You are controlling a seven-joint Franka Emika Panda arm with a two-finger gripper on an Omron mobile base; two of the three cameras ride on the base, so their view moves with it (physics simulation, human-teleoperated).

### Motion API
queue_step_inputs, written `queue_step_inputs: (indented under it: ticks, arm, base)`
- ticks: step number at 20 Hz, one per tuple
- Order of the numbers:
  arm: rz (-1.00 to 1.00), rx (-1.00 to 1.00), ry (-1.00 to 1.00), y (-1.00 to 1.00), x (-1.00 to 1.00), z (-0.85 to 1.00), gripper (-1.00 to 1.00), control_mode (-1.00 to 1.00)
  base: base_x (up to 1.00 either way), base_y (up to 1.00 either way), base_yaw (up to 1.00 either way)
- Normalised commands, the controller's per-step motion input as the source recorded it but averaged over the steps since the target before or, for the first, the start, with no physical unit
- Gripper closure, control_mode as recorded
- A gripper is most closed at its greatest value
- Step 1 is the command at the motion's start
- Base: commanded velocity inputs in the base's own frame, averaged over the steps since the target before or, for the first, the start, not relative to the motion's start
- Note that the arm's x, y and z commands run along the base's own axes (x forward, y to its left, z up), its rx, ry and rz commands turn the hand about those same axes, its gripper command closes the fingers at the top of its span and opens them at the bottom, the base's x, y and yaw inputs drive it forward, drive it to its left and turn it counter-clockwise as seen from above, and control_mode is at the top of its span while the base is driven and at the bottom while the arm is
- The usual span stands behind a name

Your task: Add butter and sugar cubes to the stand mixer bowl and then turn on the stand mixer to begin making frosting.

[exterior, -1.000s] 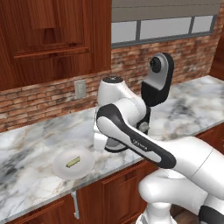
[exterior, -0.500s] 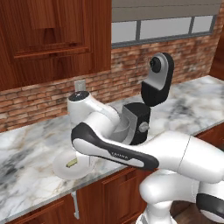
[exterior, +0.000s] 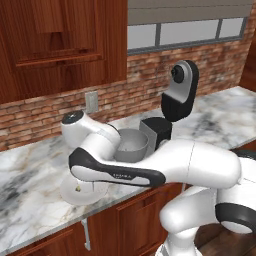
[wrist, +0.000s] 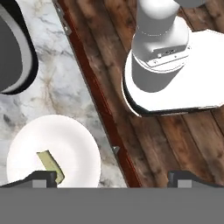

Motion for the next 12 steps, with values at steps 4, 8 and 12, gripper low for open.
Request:
queue_step_inputs:
  ticks: [4, 8, 12]
  arm:
    - [-0.32, 0.0, -0.02, -0.04, 0.04, -0.1, -1.0, -1.0]
    - [-0.52, 0.0, 0.0, 0.0, 0.0, -0.15, -1.0, -1.0]
    - [-0.47, 0.01, 0.0, 0.0, 0.05, -0.07, -1.0, -1.0]
  base:
    - [0.0, 0.0, 0.0]
    - [0.0, 0.0, 0.0]
    - [0.0, 0.0, 0.0]
